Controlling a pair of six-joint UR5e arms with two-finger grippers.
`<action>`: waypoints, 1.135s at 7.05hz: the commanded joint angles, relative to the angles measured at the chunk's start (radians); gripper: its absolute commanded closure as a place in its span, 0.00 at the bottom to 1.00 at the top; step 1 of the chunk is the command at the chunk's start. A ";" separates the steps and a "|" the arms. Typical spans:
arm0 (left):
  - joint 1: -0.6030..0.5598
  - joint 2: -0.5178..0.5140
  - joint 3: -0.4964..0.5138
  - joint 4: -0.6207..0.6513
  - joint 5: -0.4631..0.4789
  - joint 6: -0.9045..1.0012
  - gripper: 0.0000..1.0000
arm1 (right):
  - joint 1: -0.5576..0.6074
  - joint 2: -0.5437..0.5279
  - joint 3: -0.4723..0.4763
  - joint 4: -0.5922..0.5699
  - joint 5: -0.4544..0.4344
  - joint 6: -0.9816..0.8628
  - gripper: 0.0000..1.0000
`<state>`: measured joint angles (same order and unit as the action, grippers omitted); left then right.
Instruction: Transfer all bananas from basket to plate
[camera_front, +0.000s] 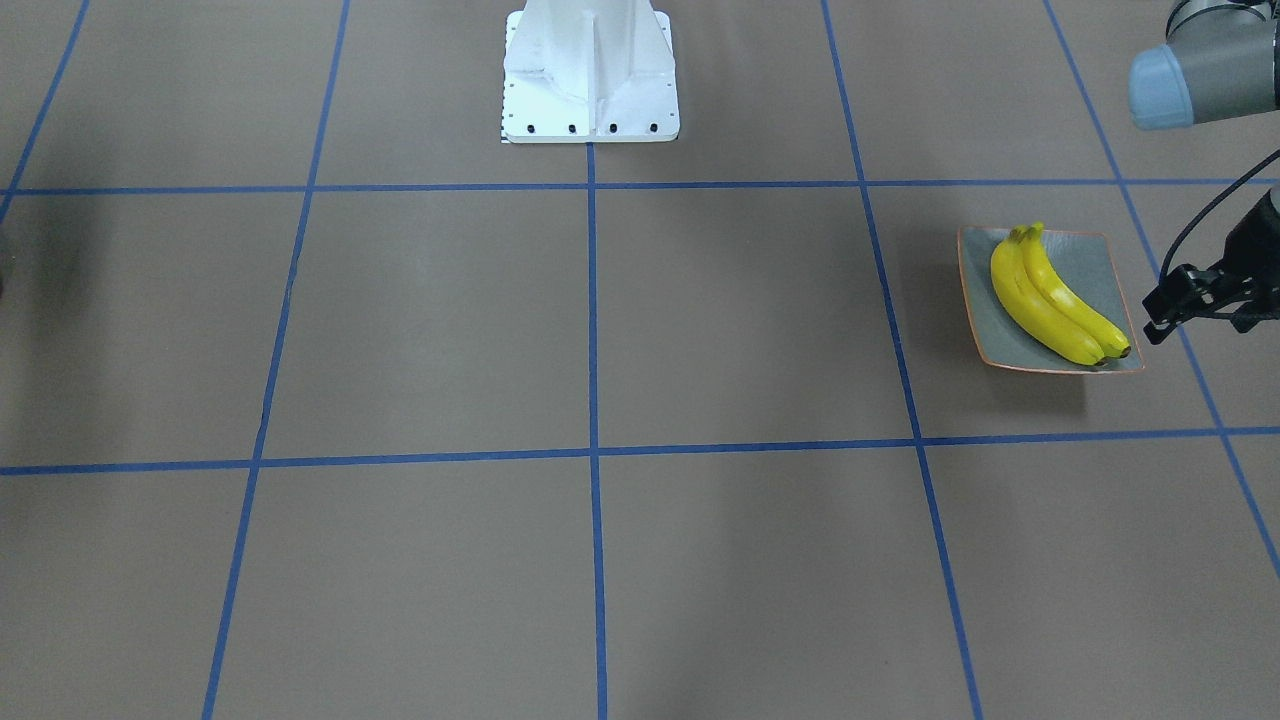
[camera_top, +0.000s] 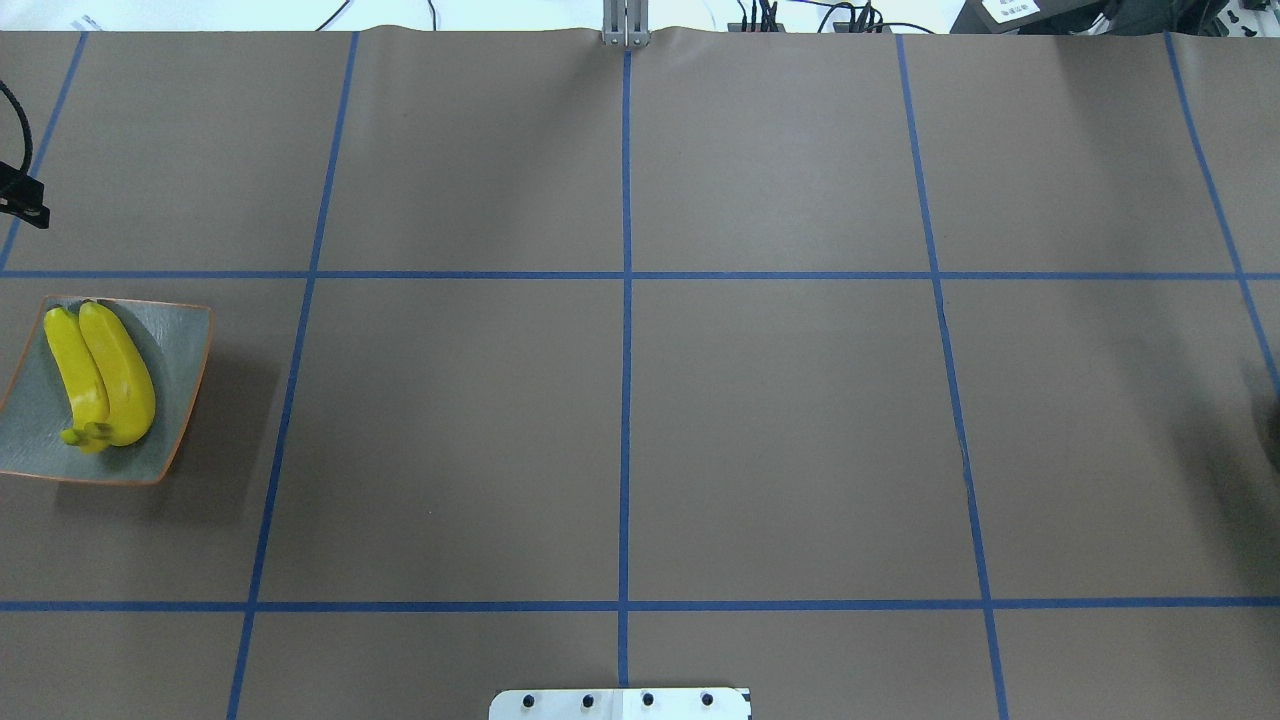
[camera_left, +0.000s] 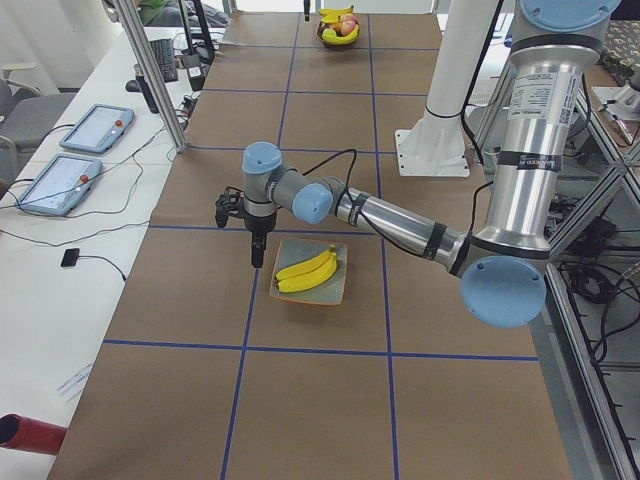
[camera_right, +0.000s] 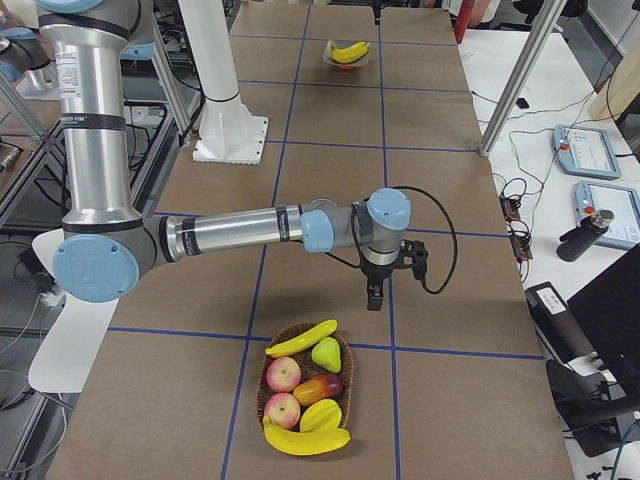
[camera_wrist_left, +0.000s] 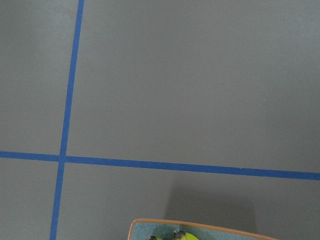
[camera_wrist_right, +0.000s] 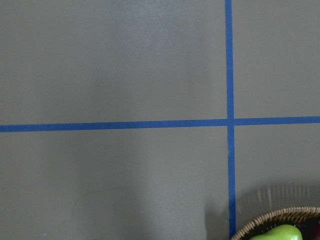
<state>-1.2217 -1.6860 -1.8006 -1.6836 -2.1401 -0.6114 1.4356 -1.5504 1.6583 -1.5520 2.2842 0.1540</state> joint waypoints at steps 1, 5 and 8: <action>-0.001 0.002 -0.006 -0.001 -0.001 -0.005 0.00 | 0.084 -0.026 -0.097 0.026 0.029 -0.180 0.00; 0.001 0.005 -0.037 0.005 -0.014 -0.010 0.00 | 0.175 -0.085 -0.129 0.029 0.021 -0.345 0.00; 0.001 0.003 -0.036 0.005 -0.015 -0.010 0.00 | 0.265 -0.082 -0.170 0.026 -0.011 -0.454 0.00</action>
<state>-1.2211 -1.6826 -1.8366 -1.6782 -2.1548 -0.6212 1.6626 -1.6336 1.5069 -1.5246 2.2924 -0.2480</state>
